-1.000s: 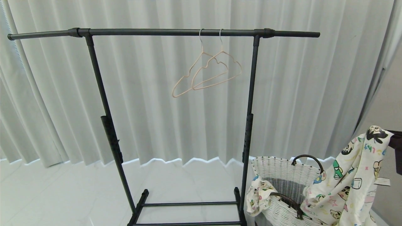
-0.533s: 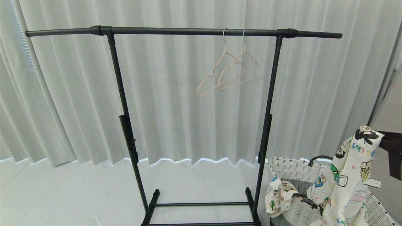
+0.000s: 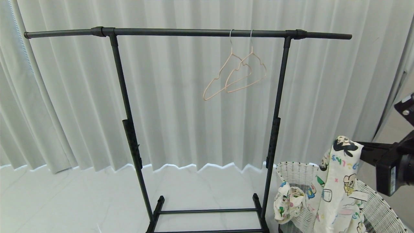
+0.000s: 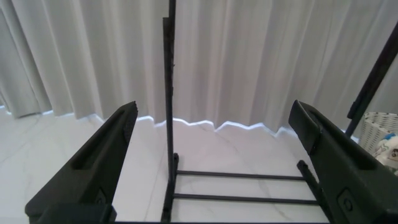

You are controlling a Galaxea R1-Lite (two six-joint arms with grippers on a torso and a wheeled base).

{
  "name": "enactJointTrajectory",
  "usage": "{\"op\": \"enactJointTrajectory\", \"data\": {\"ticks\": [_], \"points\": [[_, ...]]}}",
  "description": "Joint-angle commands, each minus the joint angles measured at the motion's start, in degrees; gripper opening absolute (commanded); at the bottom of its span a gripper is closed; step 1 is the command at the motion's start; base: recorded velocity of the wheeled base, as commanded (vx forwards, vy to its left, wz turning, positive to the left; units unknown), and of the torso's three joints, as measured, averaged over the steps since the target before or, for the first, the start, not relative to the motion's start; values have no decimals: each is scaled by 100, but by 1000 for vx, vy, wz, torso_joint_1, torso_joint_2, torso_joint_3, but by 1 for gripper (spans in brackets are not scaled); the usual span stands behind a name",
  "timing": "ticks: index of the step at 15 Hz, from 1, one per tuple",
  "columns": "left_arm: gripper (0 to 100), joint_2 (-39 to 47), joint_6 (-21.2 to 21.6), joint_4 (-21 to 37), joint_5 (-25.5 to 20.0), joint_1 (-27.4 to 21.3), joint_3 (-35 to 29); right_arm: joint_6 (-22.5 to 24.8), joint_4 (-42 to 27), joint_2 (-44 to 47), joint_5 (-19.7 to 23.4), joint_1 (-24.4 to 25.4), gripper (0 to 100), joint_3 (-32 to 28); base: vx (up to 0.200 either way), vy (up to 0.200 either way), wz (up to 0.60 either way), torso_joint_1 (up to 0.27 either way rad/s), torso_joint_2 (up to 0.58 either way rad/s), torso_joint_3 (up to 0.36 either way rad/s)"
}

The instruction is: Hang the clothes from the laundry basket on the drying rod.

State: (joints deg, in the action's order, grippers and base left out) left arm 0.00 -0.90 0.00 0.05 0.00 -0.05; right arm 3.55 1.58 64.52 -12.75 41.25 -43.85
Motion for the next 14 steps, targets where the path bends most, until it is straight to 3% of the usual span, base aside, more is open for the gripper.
{"op": "enactJointTrajectory", "data": {"ticks": [1, 5, 6, 7, 11, 12, 14], "points": [[100, 0, -15, 0, 4, 0, -4, -267, 61, 429, -17, 603, 0, -36, 0, 0, 0, 0, 0, 0], [100, 0, 275, -97, -84, 0, -74, -425, 492, 878, -210, 1087, 0, -45, 0, 0, 0, 0, 0, 0], [100, 141, 266, -114, -541, -35, -522, -487, 615, 948, -272, 1113, 0, -97, 0, 0, 0, 0, 0, 0], [100, 668, 196, -141, -1130, -141, -1155, -522, 712, 1027, -281, 1122, 0, -194, 0, 0, 0, 0, 0, 0], [100, 3226, 477, -167, -1701, -202, -3159, -531, 1054, 1229, -421, 1113, 0, -616, 0, 0, 0, 0, 0, 0], [100, 3955, 521, -185, -1771, -413, -3651, -557, 1213, 1308, -500, 1104, 0, -695, 0, 0, 0, 0, 0, 0], [100, 5247, 486, -211, -1736, -1450, -4539, -574, 1432, 1387, -553, 1104, 0, -792, 0, 0, 0, 0, 0, 0]]}}
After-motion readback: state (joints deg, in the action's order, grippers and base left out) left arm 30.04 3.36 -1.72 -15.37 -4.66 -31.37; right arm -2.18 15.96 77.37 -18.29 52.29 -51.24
